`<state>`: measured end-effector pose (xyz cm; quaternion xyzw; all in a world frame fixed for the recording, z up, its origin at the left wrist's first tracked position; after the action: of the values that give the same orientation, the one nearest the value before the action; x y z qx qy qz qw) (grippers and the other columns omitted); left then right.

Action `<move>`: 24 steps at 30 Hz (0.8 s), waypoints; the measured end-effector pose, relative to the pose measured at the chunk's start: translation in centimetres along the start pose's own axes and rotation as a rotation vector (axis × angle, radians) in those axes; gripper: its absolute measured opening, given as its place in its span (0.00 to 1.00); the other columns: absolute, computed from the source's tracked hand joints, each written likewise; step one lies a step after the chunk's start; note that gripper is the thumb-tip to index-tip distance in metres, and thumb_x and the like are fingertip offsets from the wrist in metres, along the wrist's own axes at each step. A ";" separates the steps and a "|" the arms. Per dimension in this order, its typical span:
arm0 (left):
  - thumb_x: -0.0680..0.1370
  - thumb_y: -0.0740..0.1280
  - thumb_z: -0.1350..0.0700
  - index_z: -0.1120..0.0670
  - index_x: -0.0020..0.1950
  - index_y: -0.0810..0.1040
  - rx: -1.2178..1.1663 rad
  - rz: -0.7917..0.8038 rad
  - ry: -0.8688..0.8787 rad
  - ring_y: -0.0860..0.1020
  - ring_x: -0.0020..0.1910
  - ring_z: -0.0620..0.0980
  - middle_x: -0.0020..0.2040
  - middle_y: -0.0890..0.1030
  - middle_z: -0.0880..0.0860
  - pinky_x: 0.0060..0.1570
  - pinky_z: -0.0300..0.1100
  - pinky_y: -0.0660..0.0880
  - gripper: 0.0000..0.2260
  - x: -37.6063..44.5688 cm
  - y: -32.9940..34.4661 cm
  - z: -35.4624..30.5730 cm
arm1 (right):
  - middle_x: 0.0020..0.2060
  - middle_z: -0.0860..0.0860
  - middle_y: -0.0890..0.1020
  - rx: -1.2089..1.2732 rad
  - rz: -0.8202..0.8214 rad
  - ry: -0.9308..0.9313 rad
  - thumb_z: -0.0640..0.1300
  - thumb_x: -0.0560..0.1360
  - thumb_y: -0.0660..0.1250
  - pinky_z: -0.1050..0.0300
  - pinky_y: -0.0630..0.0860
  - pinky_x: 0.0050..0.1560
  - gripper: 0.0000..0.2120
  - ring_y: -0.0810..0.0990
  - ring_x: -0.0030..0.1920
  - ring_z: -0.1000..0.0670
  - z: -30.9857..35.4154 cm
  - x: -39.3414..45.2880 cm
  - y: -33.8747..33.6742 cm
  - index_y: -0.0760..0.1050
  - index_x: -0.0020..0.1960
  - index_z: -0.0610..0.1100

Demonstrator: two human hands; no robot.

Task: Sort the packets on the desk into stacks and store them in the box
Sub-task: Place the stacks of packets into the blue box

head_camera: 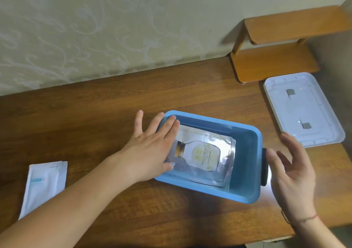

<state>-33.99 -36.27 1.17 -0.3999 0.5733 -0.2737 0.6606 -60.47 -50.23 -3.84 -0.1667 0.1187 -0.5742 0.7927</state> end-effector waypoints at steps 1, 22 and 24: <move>0.78 0.61 0.37 0.52 0.78 0.33 -0.015 -0.013 0.005 0.33 0.77 0.53 0.79 0.33 0.49 0.70 0.68 0.33 0.44 -0.2 -0.1 0.0 | 0.68 0.56 0.73 -0.017 0.008 0.065 0.52 0.77 0.67 0.52 0.74 0.65 0.16 0.74 0.67 0.52 -0.2 -0.2 0.0 0.71 0.62 0.63; 0.73 0.59 0.37 0.47 0.75 0.64 -1.159 -0.490 -0.504 0.67 0.72 0.47 0.73 0.69 0.46 0.67 0.44 0.66 0.32 -2.8 8.1 4.4 | 0.54 0.60 0.80 -0.086 0.501 0.044 0.55 0.80 0.55 0.47 0.77 0.58 0.17 0.78 0.55 0.57 1.8 4.9 7.5 0.74 0.65 0.52; 0.75 0.58 0.37 0.47 0.77 0.60 -1.131 -0.523 -0.545 0.64 0.74 0.48 0.76 0.65 0.46 0.69 0.46 0.65 0.32 -3.2 8.2 4.7 | 0.60 0.58 0.78 -0.150 0.502 0.011 0.58 0.79 0.55 0.44 0.74 0.63 0.21 0.75 0.62 0.54 2.5 4.7 8.3 0.72 0.67 0.51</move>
<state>-30.85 -28.27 -3.85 -0.8641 0.3257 0.0280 0.3826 -50.78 -51.95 -4.85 -0.1871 0.2029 -0.3498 0.8953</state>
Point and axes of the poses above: each hand's wrist, its own x-axis towards the middle knuckle, its own y-axis out of the palm, z = x × y, the point moved 2 cm from there along x, towards the middle knuckle
